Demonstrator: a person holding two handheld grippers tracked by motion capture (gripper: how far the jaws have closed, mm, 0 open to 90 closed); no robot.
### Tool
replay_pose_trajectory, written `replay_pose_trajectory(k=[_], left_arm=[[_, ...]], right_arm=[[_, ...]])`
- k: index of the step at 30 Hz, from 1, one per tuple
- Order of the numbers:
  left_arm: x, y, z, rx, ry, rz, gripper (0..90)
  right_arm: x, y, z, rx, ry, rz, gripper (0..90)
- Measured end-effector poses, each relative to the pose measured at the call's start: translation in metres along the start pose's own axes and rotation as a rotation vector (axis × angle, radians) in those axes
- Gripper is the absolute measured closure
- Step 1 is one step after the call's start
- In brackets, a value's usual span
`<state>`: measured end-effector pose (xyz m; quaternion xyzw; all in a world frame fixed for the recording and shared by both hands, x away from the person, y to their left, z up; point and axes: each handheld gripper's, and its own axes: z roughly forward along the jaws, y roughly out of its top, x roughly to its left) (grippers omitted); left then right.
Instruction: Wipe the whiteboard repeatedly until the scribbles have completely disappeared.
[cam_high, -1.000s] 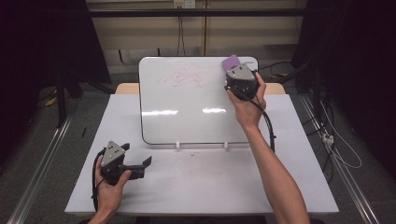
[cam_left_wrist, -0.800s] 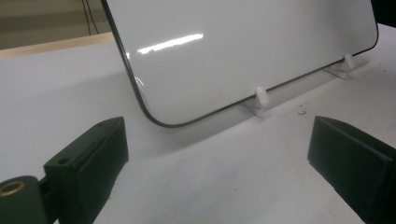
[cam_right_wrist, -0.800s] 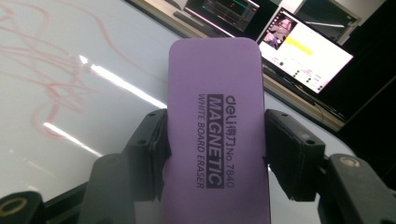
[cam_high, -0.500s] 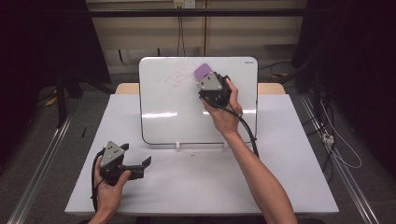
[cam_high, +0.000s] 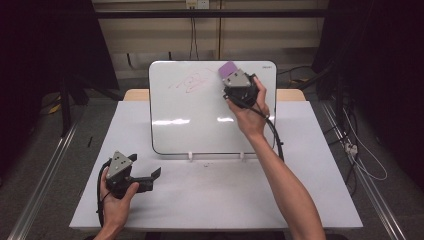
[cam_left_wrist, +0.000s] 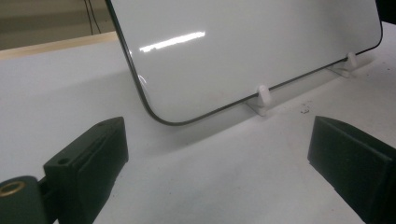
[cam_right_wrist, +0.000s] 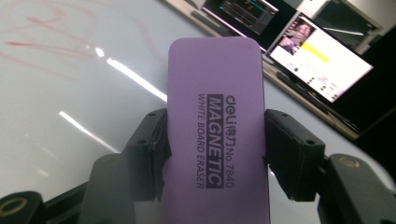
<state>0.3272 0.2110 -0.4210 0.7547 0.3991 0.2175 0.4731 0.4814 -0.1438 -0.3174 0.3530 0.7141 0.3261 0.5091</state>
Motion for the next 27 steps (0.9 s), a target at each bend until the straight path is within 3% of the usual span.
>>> replay_pose_trajectory(k=[4,7,9,13,21,27], left_arm=[[-0.002,0.001,0.001,0.008,-0.004,0.016,4.9],[-0.002,0.001,0.002,0.008,-0.004,0.012,4.9],[-0.002,0.000,0.002,0.010,-0.005,0.009,4.9],[-0.002,0.000,0.003,0.014,-0.011,0.014,5.2],[-0.002,0.000,0.003,0.008,-0.023,0.013,5.2],[-0.002,0.000,0.005,0.015,-0.023,0.009,5.2]], right_arm=[[-0.019,-0.002,0.002,0.013,-0.024,0.027,42.7],[-0.021,0.000,0.002,0.015,-0.039,0.030,42.7],[-0.017,0.000,0.003,0.014,-0.054,0.020,42.7],[-0.003,0.005,0.003,0.000,-0.029,-0.006,42.7],[0.009,0.021,0.013,-0.023,-0.019,0.008,42.6],[0.034,0.029,0.015,-0.043,0.004,-0.033,42.7]])
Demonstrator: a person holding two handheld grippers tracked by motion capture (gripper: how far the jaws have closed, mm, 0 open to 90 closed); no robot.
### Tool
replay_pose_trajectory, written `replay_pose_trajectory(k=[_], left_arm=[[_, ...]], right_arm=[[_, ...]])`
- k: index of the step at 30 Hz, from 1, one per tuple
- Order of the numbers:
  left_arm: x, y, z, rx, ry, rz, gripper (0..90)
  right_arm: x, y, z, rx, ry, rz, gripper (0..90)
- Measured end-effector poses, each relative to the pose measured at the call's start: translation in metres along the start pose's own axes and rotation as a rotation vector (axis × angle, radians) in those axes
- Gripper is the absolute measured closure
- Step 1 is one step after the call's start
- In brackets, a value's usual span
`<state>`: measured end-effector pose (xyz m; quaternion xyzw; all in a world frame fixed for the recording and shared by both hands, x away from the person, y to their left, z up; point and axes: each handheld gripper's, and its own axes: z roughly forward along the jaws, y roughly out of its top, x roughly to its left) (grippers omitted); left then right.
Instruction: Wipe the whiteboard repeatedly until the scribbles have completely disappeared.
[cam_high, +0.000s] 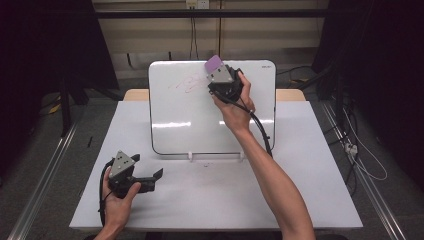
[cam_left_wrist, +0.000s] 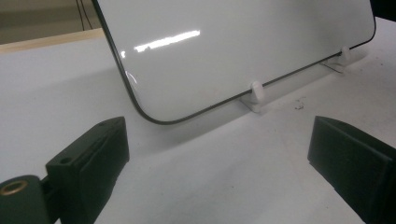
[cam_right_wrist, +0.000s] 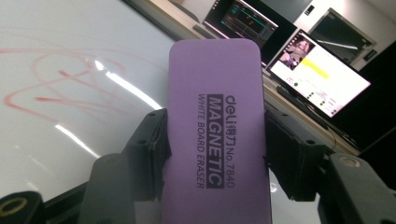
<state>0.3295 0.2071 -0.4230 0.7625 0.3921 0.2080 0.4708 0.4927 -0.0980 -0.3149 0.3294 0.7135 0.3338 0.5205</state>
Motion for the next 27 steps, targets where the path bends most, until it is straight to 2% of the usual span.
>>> replay_pose_trajectory(k=[9,13,15,18,20,25,27], left_arm=[[-0.002,0.000,0.000,0.003,-0.001,0.011,5.3],[-0.002,0.001,-0.001,0.002,-0.002,0.016,5.2],[-0.002,0.001,0.000,0.001,-0.003,0.012,5.3],[-0.002,0.001,-0.002,-0.002,-0.001,0.011,5.3],[-0.002,0.001,-0.003,-0.011,0.000,0.015,5.3],[0.000,0.000,-0.004,-0.011,0.002,0.009,5.3],[0.000,0.001,-0.004,-0.016,0.002,0.003,5.3]], right_arm=[[0.049,0.001,-0.007,-0.030,0.084,-0.078,42.6],[0.064,-0.002,-0.012,-0.040,0.119,-0.097,42.7],[0.066,-0.002,-0.013,-0.039,0.130,-0.095,42.6],[0.060,-0.002,-0.012,-0.035,0.150,-0.065,42.7],[0.053,-0.004,-0.011,-0.031,0.132,-0.059,42.7],[0.012,-0.010,-0.008,-0.014,0.071,0.036,42.7],[-0.005,-0.013,-0.007,-0.004,0.042,0.057,42.7]])
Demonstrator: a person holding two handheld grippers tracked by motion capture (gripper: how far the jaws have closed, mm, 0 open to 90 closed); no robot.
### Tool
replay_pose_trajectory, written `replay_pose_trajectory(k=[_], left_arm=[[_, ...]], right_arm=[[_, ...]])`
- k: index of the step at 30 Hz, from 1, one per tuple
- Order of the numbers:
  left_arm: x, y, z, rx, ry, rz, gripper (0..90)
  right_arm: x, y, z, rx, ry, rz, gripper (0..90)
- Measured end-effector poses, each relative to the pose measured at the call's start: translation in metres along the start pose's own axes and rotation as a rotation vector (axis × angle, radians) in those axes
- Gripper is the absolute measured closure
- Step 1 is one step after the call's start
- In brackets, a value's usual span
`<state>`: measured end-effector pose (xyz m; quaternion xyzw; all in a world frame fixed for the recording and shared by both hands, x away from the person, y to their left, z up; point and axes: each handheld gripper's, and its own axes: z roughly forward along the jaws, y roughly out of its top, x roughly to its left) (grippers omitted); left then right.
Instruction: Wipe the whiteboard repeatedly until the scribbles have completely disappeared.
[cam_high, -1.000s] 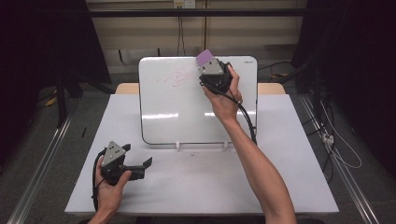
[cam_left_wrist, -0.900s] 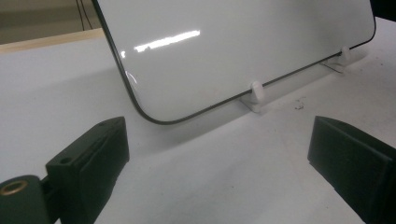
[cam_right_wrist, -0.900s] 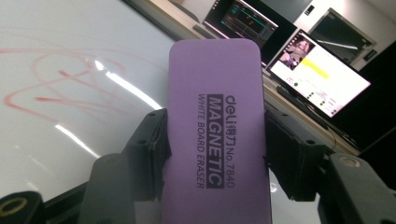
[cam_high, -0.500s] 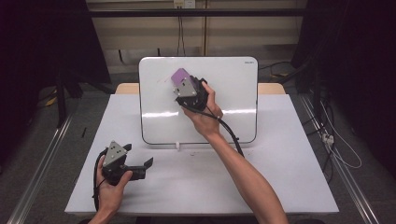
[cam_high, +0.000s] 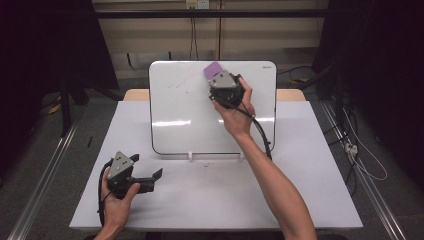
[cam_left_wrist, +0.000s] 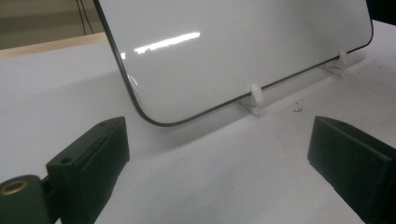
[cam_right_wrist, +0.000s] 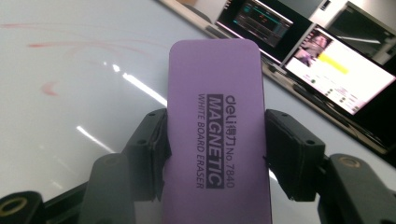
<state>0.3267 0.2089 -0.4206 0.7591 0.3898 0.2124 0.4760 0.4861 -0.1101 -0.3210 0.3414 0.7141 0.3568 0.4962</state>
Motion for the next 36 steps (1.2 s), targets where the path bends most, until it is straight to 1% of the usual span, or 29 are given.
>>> replay_pose_trajectory(k=[2,3,4,6,7,10,11,13,16,18,19,21,23,24,27,29,30,32,33,36], left_arm=[[0.000,0.001,0.000,-0.003,-0.004,-0.003,5.3],[0.000,0.001,-0.001,-0.003,-0.002,-0.001,5.3],[0.001,0.001,-0.001,-0.002,-0.001,0.002,5.3],[0.001,0.001,-0.002,-0.005,0.003,0.000,5.2],[0.001,0.001,-0.002,-0.006,0.003,-0.004,5.1],[0.002,0.001,-0.001,-0.006,-0.001,-0.008,4.9],[0.002,0.001,-0.001,-0.007,-0.001,-0.008,5.0],[0.002,0.001,0.000,-0.012,-0.002,-0.016,5.0],[0.002,0.001,-0.001,-0.010,-0.003,-0.008,5.0],[0.002,0.001,-0.002,-0.011,0.000,-0.006,4.9],[0.002,0.001,-0.002,-0.010,0.002,-0.006,4.9],[0.003,0.001,-0.001,-0.009,0.003,-0.005,5.0],[0.003,0.001,-0.001,-0.007,0.004,-0.007,4.9],[0.002,0.001,0.000,-0.011,0.002,-0.015,4.9],[0.002,0.001,0.000,-0.009,0.004,-0.007,4.9],[0.002,0.001,0.000,-0.004,0.005,-0.001,4.9],[0.002,0.001,0.000,-0.003,0.008,-0.002,4.9],[0.003,0.001,0.001,0.001,0.007,-0.006,4.9],[0.003,0.000,0.001,0.002,0.006,-0.007,4.9],[0.003,0.000,0.000,-0.006,0.006,-0.010,4.9]], right_arm=[[-0.014,-0.001,0.000,0.002,-0.024,0.012,42.7],[-0.019,0.000,0.001,0.004,-0.040,0.025,42.7],[-0.024,0.001,0.001,0.008,-0.049,0.028,42.7],[-0.030,0.004,0.002,0.012,-0.062,0.040,42.7],[-0.030,0.006,0.003,0.013,-0.069,0.038,42.7],[-0.024,0.012,0.007,0.014,-0.075,0.024,42.7],[-0.020,0.014,0.008,0.015,-0.070,0.028,42.7],[-0.011,0.018,0.009,0.010,-0.059,0.015,42.7],[0.008,0.023,0.012,0.005,-0.032,-0.031,42.7],[0.019,0.025,0.013,0.001,-0.018,-0.044,42.7],[0.025,0.026,0.014,-0.002,-0.015,-0.059,42.7],[0.038,0.026,0.014,0.001,-0.005,-0.120,42.7],[0.048,0.025,0.011,-0.006,0.008,-0.143,42.7],[0.052,0.025,0.010,-0.006,0.022,-0.143,42.7],[0.063,0.020,0.007,-0.016,0.078,-0.129,42.7],[0.071,0.018,0.003,-0.019,0.113,-0.141,42.7],[0.074,0.016,0.002,-0.025,0.119,-0.140,42.7],[0.074,0.014,0.001,-0.031,0.131,-0.109,42.7],[0.072,0.013,0.002,-0.031,0.138,-0.104,42.7],[0.063,0.015,0.004,-0.036,0.119,-0.080,42.7]])
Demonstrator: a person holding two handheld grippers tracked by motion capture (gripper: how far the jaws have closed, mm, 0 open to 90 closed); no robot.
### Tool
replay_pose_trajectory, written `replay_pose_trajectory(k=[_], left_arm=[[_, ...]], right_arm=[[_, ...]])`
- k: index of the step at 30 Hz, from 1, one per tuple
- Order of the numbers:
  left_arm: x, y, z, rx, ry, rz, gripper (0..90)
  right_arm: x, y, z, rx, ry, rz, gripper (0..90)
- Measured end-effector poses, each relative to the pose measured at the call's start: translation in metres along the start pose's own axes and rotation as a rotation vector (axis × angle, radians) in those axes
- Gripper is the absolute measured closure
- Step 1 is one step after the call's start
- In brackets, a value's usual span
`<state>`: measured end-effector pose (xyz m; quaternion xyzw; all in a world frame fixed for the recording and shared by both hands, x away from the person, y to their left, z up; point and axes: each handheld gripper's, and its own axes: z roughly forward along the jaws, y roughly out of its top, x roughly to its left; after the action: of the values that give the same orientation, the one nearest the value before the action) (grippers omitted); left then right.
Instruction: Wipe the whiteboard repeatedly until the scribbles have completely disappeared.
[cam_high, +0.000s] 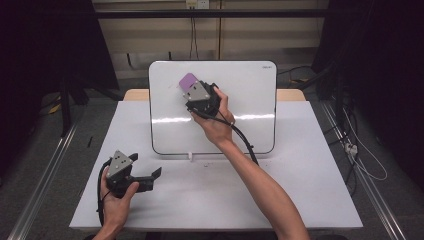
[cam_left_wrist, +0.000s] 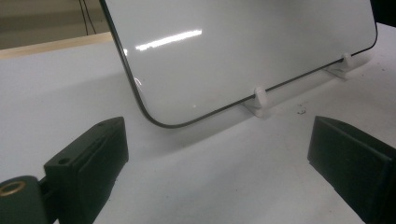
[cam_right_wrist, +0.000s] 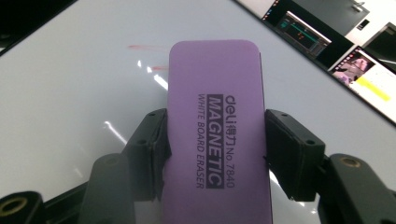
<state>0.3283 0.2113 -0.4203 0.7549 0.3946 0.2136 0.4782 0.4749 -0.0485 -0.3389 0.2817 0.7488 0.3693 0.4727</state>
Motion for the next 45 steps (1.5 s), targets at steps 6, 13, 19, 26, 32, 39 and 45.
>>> replay_pose_trajectory(k=[6,13,19,26,32,39,45], left_arm=[[0.002,0.000,0.000,-0.001,0.015,-0.005,4.9],[0.002,0.000,0.000,-0.001,0.016,-0.009,4.8],[0.002,0.000,0.000,-0.002,0.018,-0.006,4.9],[0.002,0.000,0.000,0.001,0.026,0.003,4.9],[0.002,0.000,0.002,0.015,0.021,0.013,4.9],[0.002,0.000,0.002,0.015,0.023,0.012,4.9],[0.002,0.000,0.002,0.003,0.021,0.000,4.9]], right_arm=[[-0.038,0.004,0.006,-0.008,-0.054,0.118,42.7],[-0.040,0.024,0.016,0.015,-0.103,0.052,42.7],[0.005,0.032,0.022,0.020,-0.063,-0.083,42.7],[0.061,0.032,0.019,0.019,-0.001,-0.175,42.7],[0.071,0.035,0.020,0.018,0.047,-0.140,42.7],[0.022,0.030,0.018,0.026,-0.057,-0.073,42.7],[-0.038,0.016,0.008,0.069,-0.156,-0.001,42.7]])
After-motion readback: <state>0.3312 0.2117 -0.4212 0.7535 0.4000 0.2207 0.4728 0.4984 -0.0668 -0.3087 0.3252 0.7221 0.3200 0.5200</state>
